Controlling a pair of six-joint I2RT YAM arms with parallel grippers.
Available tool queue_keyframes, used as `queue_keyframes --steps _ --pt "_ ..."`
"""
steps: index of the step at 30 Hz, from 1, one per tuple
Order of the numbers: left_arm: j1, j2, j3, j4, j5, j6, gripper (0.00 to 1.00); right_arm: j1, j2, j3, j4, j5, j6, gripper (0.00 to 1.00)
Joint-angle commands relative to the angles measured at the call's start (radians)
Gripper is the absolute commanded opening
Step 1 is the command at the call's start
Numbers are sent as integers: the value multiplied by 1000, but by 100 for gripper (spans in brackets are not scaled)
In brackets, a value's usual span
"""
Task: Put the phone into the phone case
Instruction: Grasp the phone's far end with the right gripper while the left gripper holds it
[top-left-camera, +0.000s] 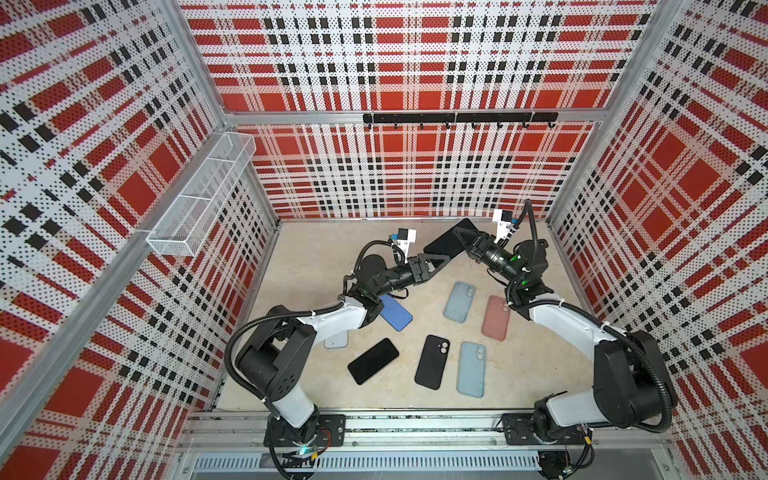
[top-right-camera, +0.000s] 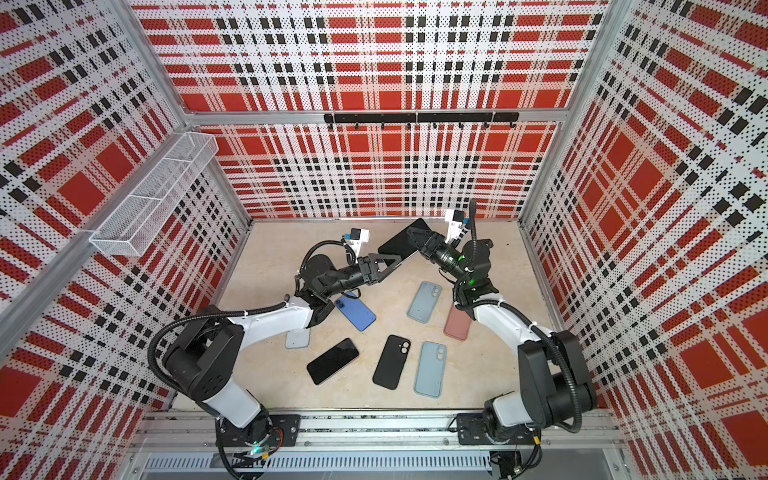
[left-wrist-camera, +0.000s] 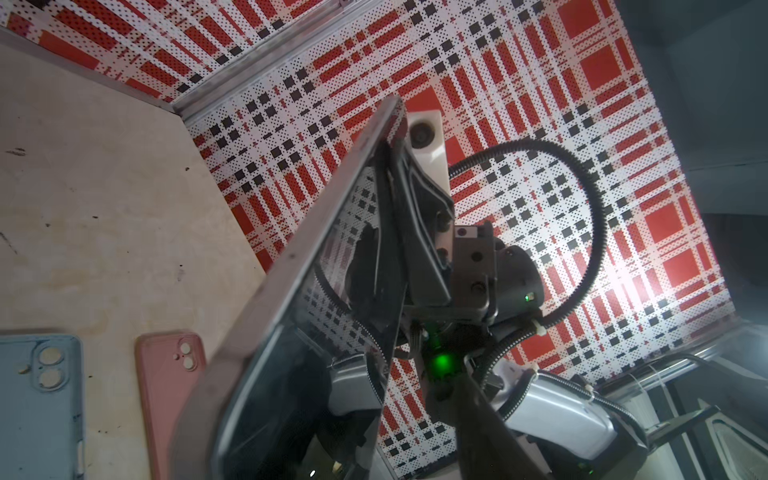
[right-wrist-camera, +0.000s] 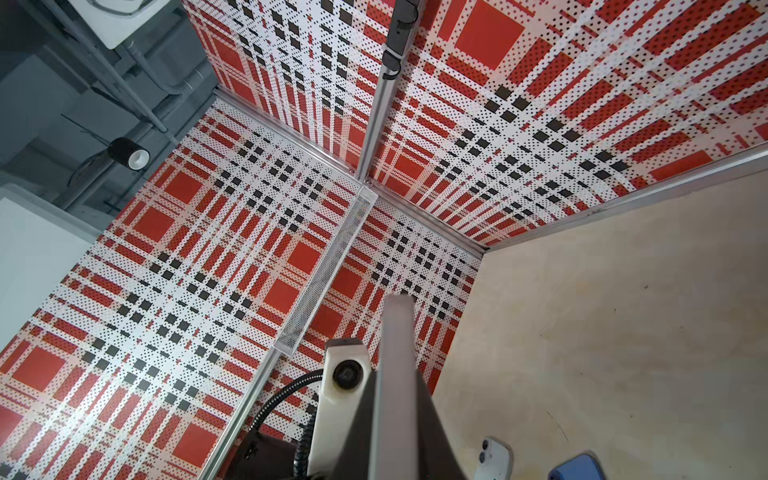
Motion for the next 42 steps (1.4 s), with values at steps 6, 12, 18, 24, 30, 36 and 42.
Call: queue_keyframes --steps 6,12,18,24,30,36,42 --pt "19 -9 -4 132 -1 -5 13 1 -10 -12 104 6 2 2" --pt "63 -40 0 107 62 40 0 -56 -40 -1 86 -96 -25 32" --pt "120 -88 41 -106 228 122 0 -169 -27 79 97 -475 6 54" --pt "159 -116 58 -208 340 134 0 -175 -66 101 -110 -622 -166 58" --pt "180 -155 74 -308 413 158 0 -181 -195 197 -795 -386 -668 70" --pt "185 -204 93 -497 461 276 0 -183 -184 248 -958 -408 -749 74" --pt "177 -225 96 -539 487 313 0 -180 -108 230 -911 -549 -710 73"
